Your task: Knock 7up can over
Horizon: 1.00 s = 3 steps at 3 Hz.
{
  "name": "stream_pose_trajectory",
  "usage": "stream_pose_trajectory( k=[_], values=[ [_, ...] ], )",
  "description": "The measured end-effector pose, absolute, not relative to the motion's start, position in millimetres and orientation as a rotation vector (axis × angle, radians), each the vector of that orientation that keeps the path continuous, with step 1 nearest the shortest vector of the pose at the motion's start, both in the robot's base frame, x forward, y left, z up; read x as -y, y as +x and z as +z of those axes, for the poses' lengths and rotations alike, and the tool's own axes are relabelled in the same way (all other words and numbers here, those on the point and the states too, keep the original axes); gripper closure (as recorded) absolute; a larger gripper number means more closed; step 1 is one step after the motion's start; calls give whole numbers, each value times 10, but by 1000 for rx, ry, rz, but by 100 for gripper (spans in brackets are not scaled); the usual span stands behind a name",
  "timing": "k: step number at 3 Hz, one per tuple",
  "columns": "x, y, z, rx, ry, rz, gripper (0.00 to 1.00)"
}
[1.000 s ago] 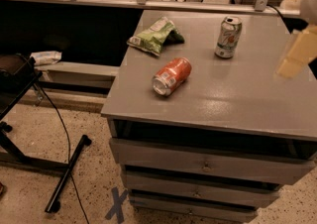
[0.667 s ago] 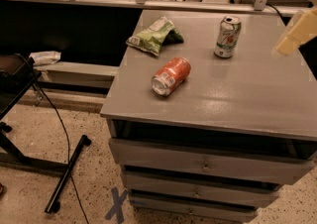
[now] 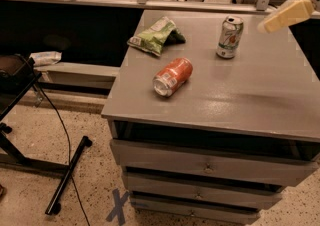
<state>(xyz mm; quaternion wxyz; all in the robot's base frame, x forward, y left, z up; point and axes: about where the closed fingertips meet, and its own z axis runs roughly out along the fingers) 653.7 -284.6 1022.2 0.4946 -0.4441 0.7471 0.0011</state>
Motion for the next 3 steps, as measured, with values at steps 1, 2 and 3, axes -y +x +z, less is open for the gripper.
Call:
stream_pose_trajectory(
  k=[1,2,3],
  values=[
    [2735,6824,10059,-1752,-1008,114,0],
    [2656,6994,9897,-1720,-971,188,0],
    [2633,7082,9701,-1715,-929,235,0]
  ],
)
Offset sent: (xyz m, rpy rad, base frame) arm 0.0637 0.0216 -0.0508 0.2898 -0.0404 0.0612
